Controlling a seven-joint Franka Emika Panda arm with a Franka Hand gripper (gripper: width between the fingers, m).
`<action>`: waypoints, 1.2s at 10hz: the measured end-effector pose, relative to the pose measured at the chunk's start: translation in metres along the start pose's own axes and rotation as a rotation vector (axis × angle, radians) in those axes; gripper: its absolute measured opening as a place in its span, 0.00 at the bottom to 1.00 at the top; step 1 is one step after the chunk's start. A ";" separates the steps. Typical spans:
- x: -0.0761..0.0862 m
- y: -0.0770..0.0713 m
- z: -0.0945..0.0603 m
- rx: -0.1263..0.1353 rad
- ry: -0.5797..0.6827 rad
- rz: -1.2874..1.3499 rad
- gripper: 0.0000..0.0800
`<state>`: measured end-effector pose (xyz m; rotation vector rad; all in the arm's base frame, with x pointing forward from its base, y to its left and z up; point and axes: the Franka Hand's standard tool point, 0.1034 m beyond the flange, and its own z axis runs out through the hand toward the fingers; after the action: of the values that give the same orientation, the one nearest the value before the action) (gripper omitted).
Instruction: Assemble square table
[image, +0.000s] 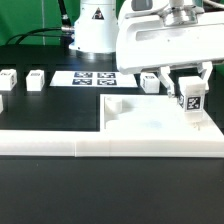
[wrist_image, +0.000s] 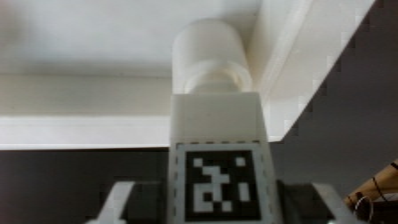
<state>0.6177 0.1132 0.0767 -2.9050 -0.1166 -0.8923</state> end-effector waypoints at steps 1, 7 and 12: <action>0.000 0.000 0.000 0.000 0.000 0.000 0.36; 0.000 0.000 0.000 0.000 -0.002 0.000 0.78; 0.000 0.000 0.000 0.000 -0.002 -0.001 0.81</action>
Offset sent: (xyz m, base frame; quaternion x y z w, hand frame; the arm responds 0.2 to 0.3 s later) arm 0.0000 0.0000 0.0000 0.0000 0.0000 0.0000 1.0000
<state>0.6176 0.1130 0.0765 -2.9063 -0.1187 -0.8901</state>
